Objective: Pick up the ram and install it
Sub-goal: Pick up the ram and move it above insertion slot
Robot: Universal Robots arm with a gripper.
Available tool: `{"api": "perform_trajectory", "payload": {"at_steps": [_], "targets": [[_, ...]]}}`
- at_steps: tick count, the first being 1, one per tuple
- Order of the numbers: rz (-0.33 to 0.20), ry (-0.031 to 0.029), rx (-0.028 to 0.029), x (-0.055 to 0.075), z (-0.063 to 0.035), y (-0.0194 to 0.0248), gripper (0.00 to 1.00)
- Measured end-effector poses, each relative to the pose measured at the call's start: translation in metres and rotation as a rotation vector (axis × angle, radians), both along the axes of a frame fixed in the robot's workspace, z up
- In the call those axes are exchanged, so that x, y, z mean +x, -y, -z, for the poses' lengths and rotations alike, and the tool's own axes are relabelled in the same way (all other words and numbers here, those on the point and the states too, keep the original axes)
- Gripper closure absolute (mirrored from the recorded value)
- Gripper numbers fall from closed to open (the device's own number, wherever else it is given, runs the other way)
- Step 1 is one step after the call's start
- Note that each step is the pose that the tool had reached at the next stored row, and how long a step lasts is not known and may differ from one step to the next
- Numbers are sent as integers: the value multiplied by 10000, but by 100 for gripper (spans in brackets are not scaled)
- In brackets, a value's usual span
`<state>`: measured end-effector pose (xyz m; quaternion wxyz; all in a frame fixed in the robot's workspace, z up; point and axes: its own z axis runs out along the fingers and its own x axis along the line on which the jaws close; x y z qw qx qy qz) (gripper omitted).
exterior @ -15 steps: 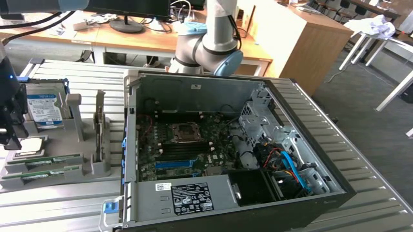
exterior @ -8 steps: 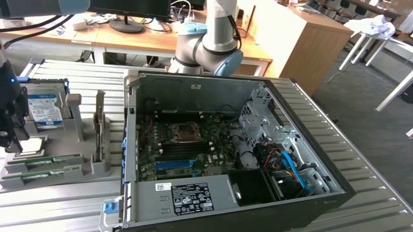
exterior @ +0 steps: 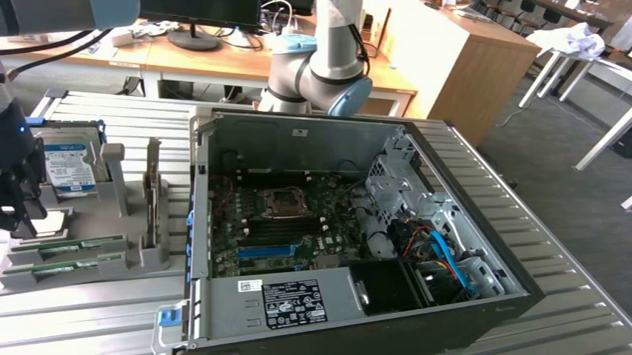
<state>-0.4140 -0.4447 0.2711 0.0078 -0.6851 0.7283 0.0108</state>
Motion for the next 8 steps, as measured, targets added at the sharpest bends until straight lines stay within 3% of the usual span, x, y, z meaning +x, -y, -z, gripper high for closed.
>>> {"api": "perform_trajectory", "payload": {"at_steps": [8], "targets": [[0,0,1,18,50,38,64]]}}
